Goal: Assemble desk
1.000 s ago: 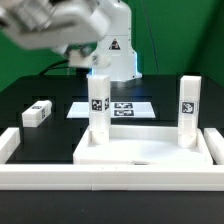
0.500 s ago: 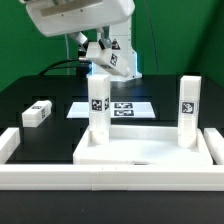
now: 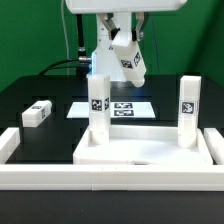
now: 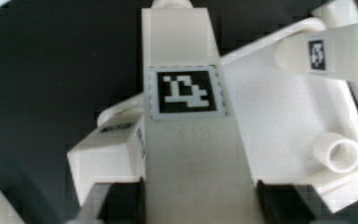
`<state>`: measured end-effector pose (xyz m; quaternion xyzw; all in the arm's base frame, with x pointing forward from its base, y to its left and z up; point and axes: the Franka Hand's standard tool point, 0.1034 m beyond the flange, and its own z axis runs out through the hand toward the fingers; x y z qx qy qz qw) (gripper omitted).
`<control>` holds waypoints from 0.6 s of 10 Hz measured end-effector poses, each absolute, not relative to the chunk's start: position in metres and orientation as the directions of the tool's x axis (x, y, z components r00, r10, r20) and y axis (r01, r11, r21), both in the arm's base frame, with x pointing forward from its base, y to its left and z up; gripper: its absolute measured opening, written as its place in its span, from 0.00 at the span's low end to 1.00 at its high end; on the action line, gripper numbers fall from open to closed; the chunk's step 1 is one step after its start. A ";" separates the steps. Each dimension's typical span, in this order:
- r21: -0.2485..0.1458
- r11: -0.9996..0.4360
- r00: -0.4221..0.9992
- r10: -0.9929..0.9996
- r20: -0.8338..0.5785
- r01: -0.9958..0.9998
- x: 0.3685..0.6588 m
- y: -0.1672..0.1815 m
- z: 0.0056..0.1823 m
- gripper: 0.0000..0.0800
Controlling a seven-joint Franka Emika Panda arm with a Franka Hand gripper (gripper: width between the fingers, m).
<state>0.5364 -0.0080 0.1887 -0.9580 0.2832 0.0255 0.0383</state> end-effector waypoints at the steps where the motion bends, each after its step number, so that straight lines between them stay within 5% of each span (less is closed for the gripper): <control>1: -0.078 -0.840 0.842 -0.539 0.009 -0.536 0.539 -0.004 0.188 0.37; 5: -0.110 -0.840 0.795 -0.540 0.276 -0.532 0.579 0.027 0.207 0.37; 6: -0.091 -0.853 0.791 -0.513 0.334 -0.514 0.584 0.042 0.211 0.37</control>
Offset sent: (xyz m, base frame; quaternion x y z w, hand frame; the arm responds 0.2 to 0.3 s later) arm 0.0572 0.0090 0.0326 -0.0004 0.2154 0.0106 0.9765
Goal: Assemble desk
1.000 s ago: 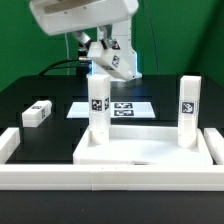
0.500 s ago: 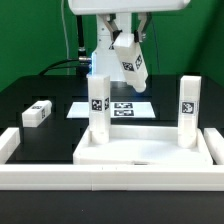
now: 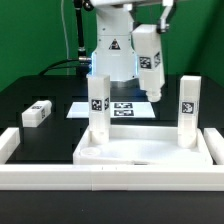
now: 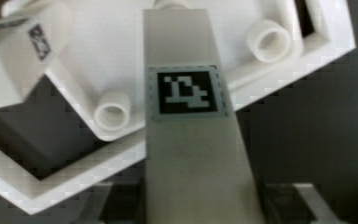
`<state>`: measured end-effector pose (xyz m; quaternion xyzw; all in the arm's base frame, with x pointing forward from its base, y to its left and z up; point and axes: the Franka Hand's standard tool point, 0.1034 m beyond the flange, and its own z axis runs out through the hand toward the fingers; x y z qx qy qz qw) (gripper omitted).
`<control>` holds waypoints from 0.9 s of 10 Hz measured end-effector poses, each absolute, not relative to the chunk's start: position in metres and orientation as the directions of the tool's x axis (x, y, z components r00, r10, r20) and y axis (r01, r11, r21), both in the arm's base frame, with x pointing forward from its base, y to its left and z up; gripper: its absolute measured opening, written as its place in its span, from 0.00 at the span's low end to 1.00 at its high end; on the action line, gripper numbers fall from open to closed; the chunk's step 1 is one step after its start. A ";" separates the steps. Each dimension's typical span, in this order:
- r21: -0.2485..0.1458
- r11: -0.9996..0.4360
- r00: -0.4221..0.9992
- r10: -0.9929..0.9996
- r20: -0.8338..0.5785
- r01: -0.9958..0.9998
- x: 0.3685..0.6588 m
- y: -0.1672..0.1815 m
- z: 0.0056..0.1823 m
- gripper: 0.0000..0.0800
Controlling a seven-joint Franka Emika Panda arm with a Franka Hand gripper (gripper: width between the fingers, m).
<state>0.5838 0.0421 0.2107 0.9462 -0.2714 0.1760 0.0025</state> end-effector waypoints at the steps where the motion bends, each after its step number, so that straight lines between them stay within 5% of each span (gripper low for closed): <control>1: -0.092 -0.867 0.791 -0.487 0.371 -0.490 0.584 0.053 0.211 0.37; 5: -0.127 -0.866 0.790 -0.493 0.364 -0.483 0.583 0.057 0.204 0.37; 8: -0.067 -0.948 0.845 -0.308 0.436 -0.311 0.616 0.075 0.201 0.37; 9: -0.083 -0.942 0.842 -0.329 0.427 -0.326 0.615 0.076 0.200 0.37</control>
Offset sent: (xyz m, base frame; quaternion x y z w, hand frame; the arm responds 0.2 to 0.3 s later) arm 0.0000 0.0000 0.0000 0.0000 0.0000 0.0000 1.0000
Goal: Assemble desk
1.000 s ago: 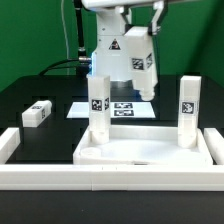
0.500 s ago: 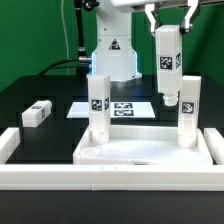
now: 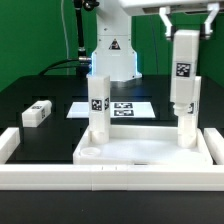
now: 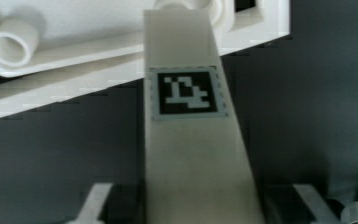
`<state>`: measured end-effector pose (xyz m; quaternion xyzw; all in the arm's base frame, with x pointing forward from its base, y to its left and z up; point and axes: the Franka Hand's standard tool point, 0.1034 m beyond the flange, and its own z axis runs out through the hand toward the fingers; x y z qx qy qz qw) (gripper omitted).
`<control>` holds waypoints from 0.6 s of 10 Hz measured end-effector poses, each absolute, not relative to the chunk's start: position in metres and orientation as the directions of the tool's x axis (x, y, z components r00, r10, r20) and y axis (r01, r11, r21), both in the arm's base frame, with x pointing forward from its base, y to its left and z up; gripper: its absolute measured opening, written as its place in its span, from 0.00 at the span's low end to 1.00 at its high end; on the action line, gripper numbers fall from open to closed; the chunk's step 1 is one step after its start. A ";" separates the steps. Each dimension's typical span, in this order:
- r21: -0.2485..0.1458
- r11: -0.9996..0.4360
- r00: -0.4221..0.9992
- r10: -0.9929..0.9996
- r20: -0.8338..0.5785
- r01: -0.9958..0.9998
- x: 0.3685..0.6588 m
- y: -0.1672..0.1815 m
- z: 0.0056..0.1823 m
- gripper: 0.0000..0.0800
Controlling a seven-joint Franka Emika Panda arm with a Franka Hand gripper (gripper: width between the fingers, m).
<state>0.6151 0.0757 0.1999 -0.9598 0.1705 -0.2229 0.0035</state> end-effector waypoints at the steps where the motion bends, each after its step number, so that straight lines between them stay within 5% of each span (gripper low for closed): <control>1: -0.090 -0.940 0.842 -0.336 0.422 -0.330 0.615 0.076 0.199 0.37; 6: -0.093 -0.959 0.838 -0.278 0.470 -0.267 0.632 0.071 0.190 0.37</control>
Offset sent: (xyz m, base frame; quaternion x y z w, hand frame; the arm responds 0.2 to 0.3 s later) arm 0.0000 0.0000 0.0000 0.0000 0.0000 0.0000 1.0000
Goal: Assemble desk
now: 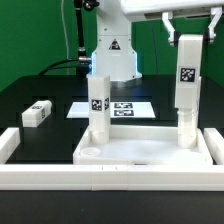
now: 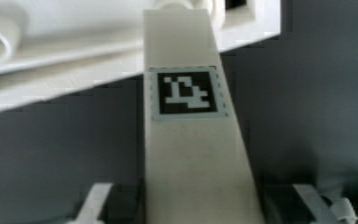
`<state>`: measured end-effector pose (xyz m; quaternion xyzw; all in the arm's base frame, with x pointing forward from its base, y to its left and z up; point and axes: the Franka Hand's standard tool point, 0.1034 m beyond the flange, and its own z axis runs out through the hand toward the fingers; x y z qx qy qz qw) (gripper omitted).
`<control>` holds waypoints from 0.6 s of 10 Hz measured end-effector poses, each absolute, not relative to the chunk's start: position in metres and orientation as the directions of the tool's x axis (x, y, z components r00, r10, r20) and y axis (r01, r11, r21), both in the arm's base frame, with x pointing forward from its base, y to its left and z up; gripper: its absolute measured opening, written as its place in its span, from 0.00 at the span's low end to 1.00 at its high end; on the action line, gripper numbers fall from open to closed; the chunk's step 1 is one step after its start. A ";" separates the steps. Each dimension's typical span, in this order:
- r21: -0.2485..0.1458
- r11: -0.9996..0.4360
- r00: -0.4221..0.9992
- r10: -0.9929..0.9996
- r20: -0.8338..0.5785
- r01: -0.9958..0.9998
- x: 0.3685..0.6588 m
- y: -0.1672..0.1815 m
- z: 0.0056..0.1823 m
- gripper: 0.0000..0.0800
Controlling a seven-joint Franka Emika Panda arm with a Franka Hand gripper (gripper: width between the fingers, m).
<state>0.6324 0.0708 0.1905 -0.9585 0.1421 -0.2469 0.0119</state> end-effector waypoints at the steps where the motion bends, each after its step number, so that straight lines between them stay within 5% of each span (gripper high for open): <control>1: -0.093 -0.961 0.830 -0.271 0.487 -0.259 0.643 0.074 0.190 0.37; 6: -0.088 -0.960 0.840 -0.275 0.468 -0.265 0.640 0.091 0.157 0.37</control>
Offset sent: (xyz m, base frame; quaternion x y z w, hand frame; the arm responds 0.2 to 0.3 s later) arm 0.0055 0.0072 -0.0186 -0.0112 0.0214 0.0190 0.9995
